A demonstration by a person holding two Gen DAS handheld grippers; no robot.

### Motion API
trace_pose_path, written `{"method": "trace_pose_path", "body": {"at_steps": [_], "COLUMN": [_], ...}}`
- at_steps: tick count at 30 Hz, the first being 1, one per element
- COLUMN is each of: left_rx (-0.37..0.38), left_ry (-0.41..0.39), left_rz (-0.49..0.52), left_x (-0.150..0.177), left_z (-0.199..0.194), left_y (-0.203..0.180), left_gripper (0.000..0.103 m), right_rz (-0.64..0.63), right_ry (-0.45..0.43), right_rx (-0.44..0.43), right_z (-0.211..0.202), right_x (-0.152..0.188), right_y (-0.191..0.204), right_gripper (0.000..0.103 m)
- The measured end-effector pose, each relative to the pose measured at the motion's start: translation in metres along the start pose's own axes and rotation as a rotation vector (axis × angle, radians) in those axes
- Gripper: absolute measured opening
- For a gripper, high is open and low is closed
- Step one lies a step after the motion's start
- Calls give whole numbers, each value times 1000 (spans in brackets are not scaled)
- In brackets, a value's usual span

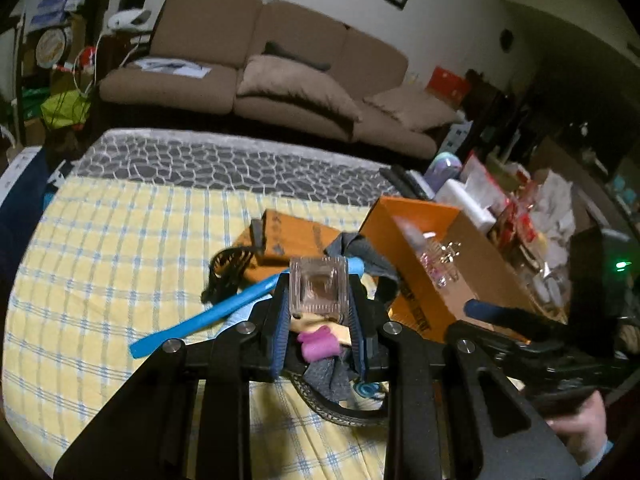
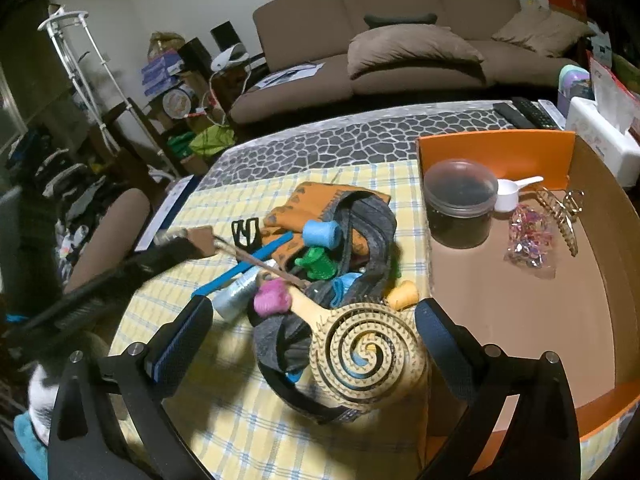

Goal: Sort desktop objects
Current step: 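Grasp the square glass bottle with the left tool while the right tool reaches for the grey pouch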

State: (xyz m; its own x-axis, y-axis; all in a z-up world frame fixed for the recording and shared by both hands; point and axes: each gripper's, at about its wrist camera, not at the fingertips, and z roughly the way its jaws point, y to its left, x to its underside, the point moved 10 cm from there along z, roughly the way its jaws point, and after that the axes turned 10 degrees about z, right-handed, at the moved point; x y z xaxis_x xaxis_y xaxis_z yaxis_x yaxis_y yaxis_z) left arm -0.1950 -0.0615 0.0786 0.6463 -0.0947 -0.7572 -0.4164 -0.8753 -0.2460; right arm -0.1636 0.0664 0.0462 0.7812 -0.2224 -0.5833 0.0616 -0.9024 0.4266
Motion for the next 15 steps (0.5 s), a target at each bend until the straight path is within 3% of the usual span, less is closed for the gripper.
{"method": "trace_pose_path", "body": {"at_steps": [8, 15], "left_rx": [12, 58], "left_ry": [-50, -156], "left_rz": [-31, -39], "left_x": [-12, -33], "left_z": [-22, -53], "left_y": [10, 5], "left_gripper": [24, 24], "right_rz": [8, -14], "right_ry": [-3, 2], "right_rx": [-11, -20], "right_z": [1, 5], "right_x": [0, 2], "right_y": [2, 10], "right_gripper": [102, 102]}}
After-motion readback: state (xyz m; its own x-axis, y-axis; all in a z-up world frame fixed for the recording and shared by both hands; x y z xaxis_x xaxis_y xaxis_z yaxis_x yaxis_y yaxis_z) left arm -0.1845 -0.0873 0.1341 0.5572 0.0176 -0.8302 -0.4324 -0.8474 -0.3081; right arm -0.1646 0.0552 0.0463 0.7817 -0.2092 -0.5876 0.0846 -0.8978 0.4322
